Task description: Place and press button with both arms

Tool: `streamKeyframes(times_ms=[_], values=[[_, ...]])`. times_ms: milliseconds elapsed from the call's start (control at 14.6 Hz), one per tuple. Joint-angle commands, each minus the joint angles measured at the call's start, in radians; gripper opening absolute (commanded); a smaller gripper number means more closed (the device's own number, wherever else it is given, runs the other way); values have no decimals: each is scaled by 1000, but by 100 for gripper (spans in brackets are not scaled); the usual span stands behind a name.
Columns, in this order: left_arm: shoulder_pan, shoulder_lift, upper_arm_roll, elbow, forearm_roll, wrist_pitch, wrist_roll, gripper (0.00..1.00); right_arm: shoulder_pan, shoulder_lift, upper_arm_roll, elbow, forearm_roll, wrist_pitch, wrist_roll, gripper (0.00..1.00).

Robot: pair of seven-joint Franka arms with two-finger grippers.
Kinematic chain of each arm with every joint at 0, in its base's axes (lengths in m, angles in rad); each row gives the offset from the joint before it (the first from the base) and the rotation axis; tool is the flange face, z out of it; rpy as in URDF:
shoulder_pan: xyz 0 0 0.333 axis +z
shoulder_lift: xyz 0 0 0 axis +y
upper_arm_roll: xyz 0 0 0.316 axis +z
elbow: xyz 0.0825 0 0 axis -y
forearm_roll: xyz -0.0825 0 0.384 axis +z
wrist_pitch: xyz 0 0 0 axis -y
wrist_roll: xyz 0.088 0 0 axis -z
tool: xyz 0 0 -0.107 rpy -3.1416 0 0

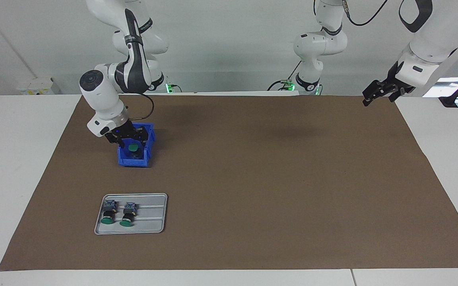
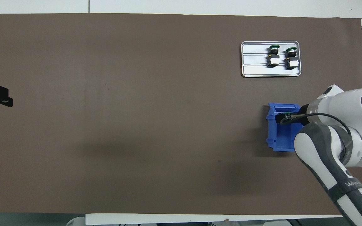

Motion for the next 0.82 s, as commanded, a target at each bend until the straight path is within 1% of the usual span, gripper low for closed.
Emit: streamKeyframes(times_ms=[0, 137, 274, 343, 549, 686, 754], values=[[8, -15, -4, -12, 18, -1, 5, 100, -13, -26, -1, 94, 18, -131, -35, 99], [8, -15, -4, -12, 18, -1, 7, 100, -14, -40, -3, 199, -19, -272, -35, 99], [9, -15, -4, -12, 18, -3, 7, 100, -25, -38, -3, 355, -77, -446, -36, 99], [9, -15, -4, -12, 18, -3, 7, 100, -55, -32, -4, 440, -77, -525, -38, 99], [9, -15, -4, -12, 18, -3, 7, 100, -105, -26, -4, 624, -63, -670, -39, 99], [9, -16, -4, -12, 18, -3, 7, 100, -111, -11, -4, 709, -62, -742, -36, 99], [9, -15, -4, -12, 18, -3, 7, 100, -112, 12, -4, 759, -63, -782, -35, 99]])
